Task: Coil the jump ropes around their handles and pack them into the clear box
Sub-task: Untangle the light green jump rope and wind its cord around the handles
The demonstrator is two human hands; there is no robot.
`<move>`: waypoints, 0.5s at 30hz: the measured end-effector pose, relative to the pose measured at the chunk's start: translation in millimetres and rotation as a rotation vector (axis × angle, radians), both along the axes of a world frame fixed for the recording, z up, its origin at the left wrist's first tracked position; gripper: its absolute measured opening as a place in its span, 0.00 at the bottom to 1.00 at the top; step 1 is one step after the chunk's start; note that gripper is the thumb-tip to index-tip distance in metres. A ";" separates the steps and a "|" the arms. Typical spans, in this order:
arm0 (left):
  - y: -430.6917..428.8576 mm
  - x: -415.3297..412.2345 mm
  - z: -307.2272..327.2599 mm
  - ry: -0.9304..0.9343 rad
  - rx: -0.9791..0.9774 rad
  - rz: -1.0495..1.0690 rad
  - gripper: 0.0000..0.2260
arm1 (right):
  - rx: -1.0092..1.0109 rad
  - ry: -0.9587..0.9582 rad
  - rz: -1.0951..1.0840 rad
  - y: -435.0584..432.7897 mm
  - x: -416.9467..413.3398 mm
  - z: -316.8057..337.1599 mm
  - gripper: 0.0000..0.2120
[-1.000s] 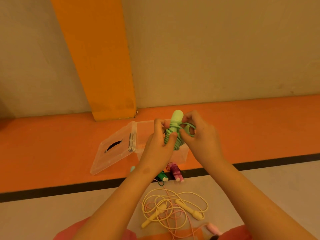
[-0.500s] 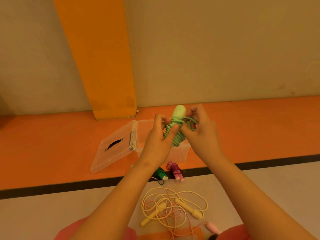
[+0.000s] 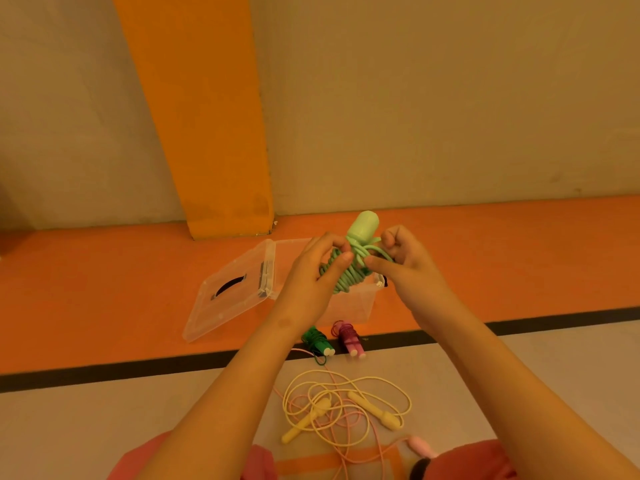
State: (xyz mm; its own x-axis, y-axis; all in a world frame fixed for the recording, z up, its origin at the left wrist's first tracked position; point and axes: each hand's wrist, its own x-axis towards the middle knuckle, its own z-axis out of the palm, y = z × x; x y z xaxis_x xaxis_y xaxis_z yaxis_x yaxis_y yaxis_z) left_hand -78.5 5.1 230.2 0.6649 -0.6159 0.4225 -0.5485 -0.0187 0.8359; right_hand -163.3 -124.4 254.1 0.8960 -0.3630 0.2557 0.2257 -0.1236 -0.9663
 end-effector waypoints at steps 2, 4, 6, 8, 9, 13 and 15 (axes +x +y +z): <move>1.1 -3.6 1.5 0.013 -0.018 -0.014 0.05 | 0.036 0.001 0.014 0.5 -1.9 1.7 0.17; 0.9 -5.8 1.6 0.015 -0.048 -0.022 0.06 | 0.024 0.020 0.023 0.6 -4.2 2.2 0.17; 0.4 -5.6 0.7 0.018 -0.068 -0.007 0.07 | -0.017 0.051 0.036 2.6 -6.4 0.3 0.18; 0.1 -6.6 -0.2 0.023 -0.064 0.009 0.08 | -0.087 0.061 0.040 4.5 -6.9 -3.1 0.19; -0.1 -8.2 -0.2 0.031 -0.062 0.013 0.08 | -0.123 0.058 0.030 4.8 -6.8 -4.6 0.19; -1.9 -12.6 -0.1 0.014 -0.080 0.076 0.08 | -0.220 0.033 -0.010 3.9 -7.7 -3.1 0.14; -3.4 -13.1 -0.5 0.003 -0.099 0.092 0.07 | -0.263 0.006 -0.047 2.7 -9.0 -0.2 0.12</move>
State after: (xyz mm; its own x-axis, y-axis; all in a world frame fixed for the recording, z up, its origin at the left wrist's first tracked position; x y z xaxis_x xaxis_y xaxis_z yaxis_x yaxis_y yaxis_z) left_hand -91.5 1.8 229.7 0.7178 -0.5080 0.4761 -0.5459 0.0139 0.8378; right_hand -172.3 -121.7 253.9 0.8815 -0.3255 0.3420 0.2087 -0.3810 -0.9007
